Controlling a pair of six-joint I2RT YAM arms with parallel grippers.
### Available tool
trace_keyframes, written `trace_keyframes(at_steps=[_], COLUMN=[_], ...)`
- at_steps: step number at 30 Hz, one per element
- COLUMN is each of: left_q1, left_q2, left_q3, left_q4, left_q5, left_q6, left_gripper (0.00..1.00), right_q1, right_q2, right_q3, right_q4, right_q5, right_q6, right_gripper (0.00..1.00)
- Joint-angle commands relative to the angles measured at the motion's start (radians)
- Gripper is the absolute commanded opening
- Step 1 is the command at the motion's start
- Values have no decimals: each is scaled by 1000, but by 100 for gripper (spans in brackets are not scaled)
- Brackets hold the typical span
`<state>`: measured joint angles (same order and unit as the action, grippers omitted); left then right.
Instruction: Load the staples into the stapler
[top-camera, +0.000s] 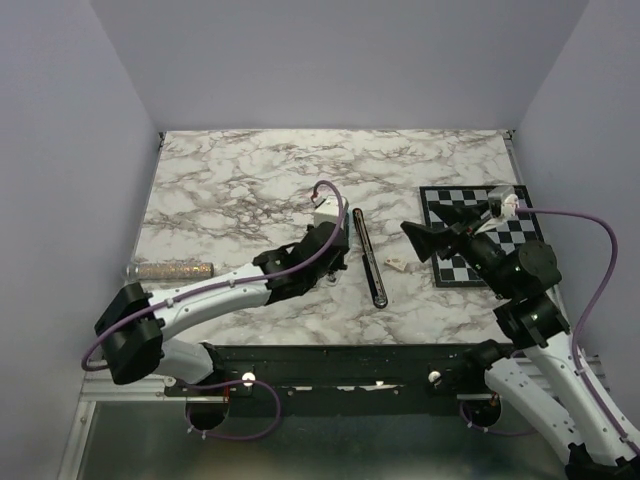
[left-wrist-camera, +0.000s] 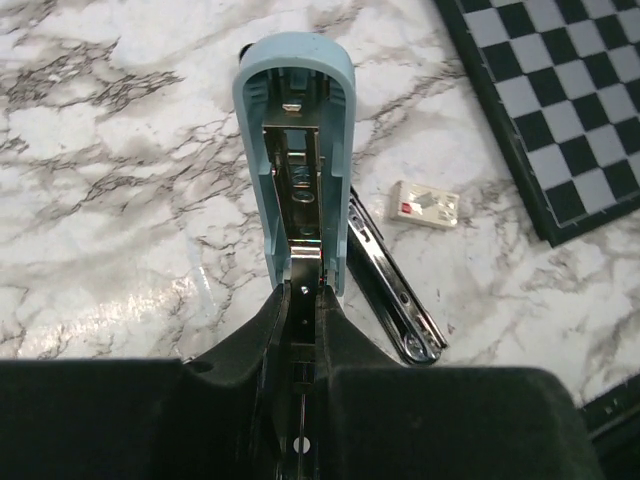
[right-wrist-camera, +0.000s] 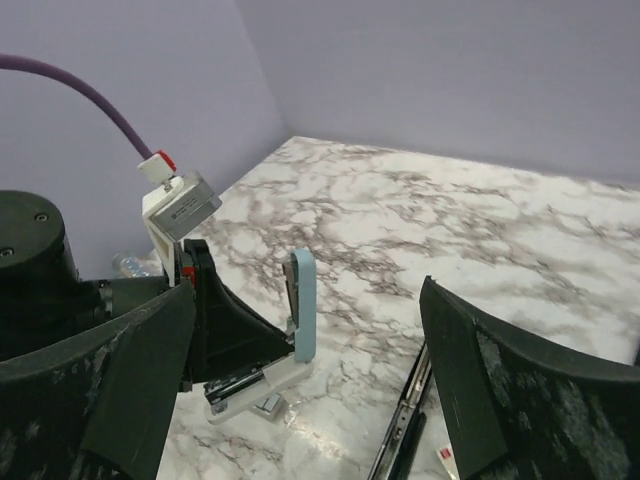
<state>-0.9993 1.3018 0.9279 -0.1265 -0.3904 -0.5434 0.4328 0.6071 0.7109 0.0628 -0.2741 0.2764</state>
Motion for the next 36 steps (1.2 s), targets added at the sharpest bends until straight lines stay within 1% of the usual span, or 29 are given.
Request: trace_keyframes(at_steps=[1, 2, 3, 4, 8, 12, 17, 21, 24, 31, 36], left_q1=[-38, -47, -48, -51, -64, -64, -58, -35, -25, -22, -22], left_q2=[128, 155, 210, 238, 367, 493, 577, 637, 646, 651, 653], left_q3=[119, 138, 159, 201, 265, 301, 336, 341, 330, 266, 223], left_q4=[-108, -128, -154, -197, -254, -260, -254, -225, -200, -67, 33], left_q5=[-283, -306, -358, -373, -484, -539, -628, -620, -627, -616, -602], left_q6=[-203, -267, -295, -321, -415, -466, -469, -474, -480, -437, -374], left_gripper=[0, 0, 0, 0, 0, 0, 0, 0, 0, 0, 0], right_q1=[3, 3, 3, 3, 3, 3, 3, 3, 1, 3, 3], right_q2=[-110, -134, -183, -203, -273, -297, -285, -259, -256, -244, -234], right_q3=[-91, -105, -117, -140, -159, -166, -172, -168, -169, -177, -176], right_q4=[-118, -133, -159, -173, -224, -244, -245, -245, -245, -238, -238], right_q5=[296, 337, 375, 439, 527, 550, 530, 512, 509, 500, 486], right_q6=[84, 89, 101, 104, 90, 89, 90, 90, 87, 87, 83], right_gripper=[100, 100, 100, 100, 100, 100, 100, 100, 100, 100, 100])
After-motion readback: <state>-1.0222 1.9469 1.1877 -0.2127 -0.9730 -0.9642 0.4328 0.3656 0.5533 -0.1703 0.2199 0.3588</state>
